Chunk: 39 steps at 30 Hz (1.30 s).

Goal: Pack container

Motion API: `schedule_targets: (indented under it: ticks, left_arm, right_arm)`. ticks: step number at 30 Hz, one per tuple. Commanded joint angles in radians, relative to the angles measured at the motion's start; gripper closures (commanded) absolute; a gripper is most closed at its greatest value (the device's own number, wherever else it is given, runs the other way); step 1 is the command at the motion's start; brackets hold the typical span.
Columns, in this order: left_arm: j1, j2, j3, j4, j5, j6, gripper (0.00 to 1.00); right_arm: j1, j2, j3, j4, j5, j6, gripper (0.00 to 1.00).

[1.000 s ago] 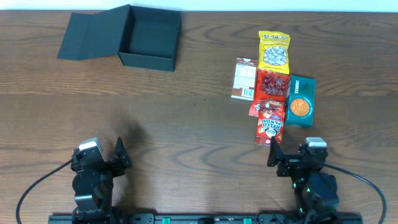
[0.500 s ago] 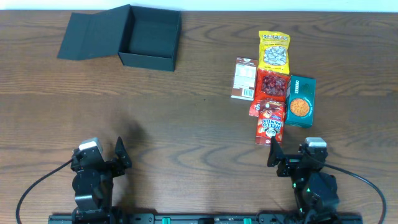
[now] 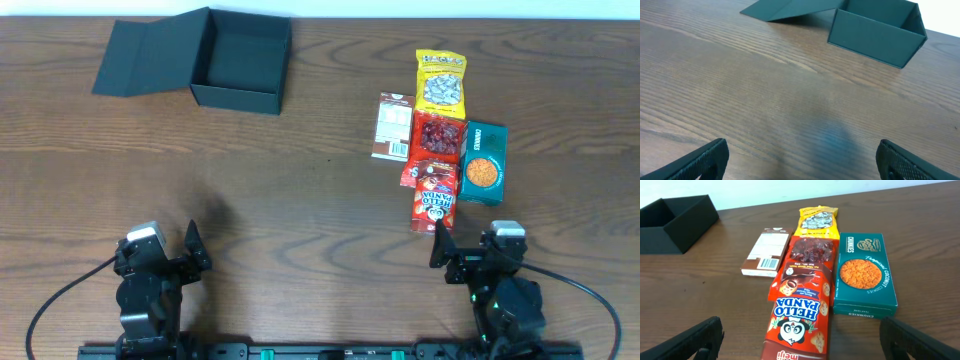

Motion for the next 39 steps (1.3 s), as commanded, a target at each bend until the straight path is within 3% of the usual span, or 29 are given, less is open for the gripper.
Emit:
schedule_targets:
  ticks: [1, 29, 39]
  left_arm:
    - [0.006, -0.007, -0.018, 0.0, -0.018, 0.006, 0.05]
    - [0.006, -0.007, -0.018, 0.0, -0.018, 0.006, 0.05]
    - [0.006, -0.007, -0.018, 0.0, 0.137, -0.156, 0.05]
  right_arm:
    - [-0.001, -0.008, -0.011, -0.004, -0.003, 0.011, 0.01]
    - [-0.001, -0.008, -0.011, -0.004, -0.003, 0.011, 0.01]
    - [-0.001, -0.008, -0.011, -0.004, -0.003, 0.011, 0.01]
